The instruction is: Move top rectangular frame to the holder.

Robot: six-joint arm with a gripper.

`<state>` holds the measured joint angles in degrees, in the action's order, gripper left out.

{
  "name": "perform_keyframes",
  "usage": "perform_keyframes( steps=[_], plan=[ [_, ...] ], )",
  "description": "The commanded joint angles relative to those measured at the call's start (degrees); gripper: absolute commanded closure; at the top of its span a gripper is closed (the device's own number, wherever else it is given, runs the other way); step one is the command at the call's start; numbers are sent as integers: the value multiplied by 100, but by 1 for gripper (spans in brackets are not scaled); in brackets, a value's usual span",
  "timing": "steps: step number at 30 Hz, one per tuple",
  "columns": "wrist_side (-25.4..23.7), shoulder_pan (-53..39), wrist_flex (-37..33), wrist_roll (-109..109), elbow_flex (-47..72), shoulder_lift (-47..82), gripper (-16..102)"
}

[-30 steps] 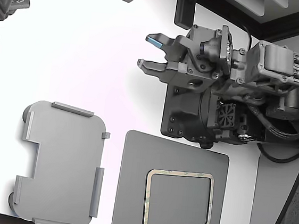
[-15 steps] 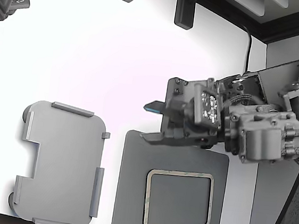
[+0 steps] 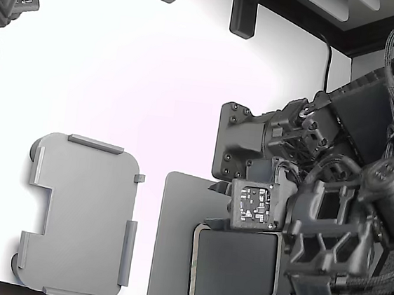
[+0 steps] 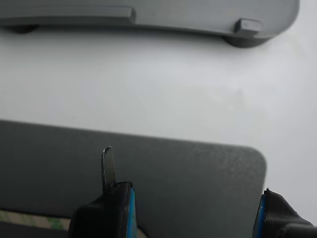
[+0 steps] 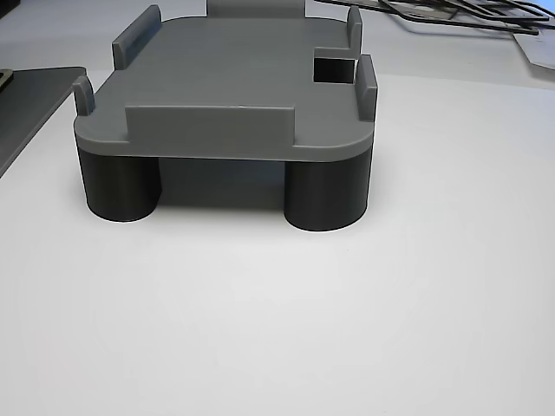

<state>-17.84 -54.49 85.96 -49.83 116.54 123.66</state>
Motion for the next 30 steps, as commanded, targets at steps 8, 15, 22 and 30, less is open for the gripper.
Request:
perform_keyframes(
  steps=[8, 15, 22, 30],
  plan=[
    [1028, -1037, -44, -1310, 202, -264, -14],
    [1266, -1415, -255, -1793, 773, -202, -14],
    [1283, -1415, -712, -1705, 1380, -202, -14],
    [1362, -1424, -940, -1705, 1521, -396, -14]
  ],
)
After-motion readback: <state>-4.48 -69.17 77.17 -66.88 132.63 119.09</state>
